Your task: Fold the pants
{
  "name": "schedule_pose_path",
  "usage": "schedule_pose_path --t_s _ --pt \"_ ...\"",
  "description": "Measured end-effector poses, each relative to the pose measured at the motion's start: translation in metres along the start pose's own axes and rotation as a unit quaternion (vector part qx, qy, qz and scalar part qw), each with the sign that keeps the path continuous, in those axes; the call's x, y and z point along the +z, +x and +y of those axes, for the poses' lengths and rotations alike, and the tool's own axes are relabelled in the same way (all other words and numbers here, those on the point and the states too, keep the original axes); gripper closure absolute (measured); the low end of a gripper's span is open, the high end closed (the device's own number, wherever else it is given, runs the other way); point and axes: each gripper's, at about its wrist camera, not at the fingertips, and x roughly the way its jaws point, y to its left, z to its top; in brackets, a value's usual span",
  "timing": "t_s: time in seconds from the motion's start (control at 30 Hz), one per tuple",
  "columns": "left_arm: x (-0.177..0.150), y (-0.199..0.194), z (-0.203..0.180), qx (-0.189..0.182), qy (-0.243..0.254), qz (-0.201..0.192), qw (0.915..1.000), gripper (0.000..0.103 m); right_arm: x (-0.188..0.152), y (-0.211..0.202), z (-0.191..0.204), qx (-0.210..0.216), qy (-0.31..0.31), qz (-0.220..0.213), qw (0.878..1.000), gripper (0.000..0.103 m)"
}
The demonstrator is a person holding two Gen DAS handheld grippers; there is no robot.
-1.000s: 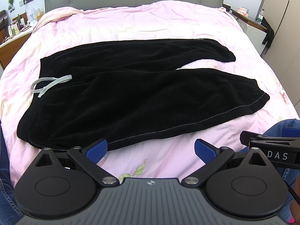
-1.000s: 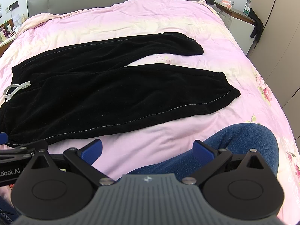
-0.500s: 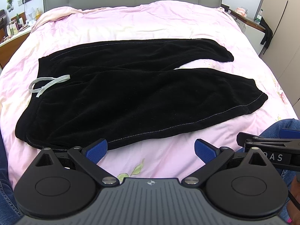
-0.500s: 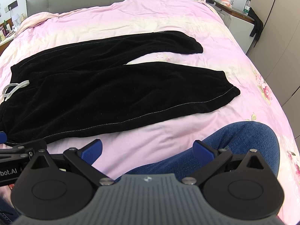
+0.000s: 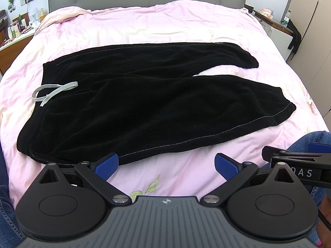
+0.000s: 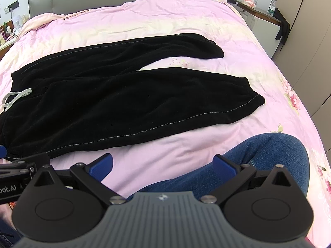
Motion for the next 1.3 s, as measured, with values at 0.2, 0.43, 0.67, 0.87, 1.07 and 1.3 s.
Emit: schedule_pose_path --t_s 0.2,0.43,0.67,0.87,1.07,1.3 --pt "0.002 0.002 0.004 0.002 -0.001 0.002 1.0000 0.000 0.000 0.004 0.002 0.003 -0.003 0.004 1.000 0.005" --pt "0.002 0.011 0.011 -0.016 0.033 -0.030 0.9989 0.000 0.001 0.015 0.006 0.011 -0.011 -0.006 1.000 0.005" --pt "-0.002 0.046 0.029 -0.026 0.081 -0.016 0.9963 0.000 -0.005 0.058 0.032 -0.011 -0.139 -0.031 0.990 0.005" --pt "-0.017 0.082 0.027 0.038 0.211 -0.004 0.9767 0.000 -0.019 0.090 0.059 0.051 -0.327 -0.092 0.939 0.006" --pt "-0.026 0.111 0.029 0.049 0.291 -0.001 0.9555 0.000 -0.042 0.105 0.088 0.064 -0.537 -0.159 0.826 0.005" --pt "-0.045 0.142 0.027 0.072 0.382 0.020 0.9213 0.000 -0.074 0.159 0.094 0.024 -0.723 -0.150 0.674 0.015"
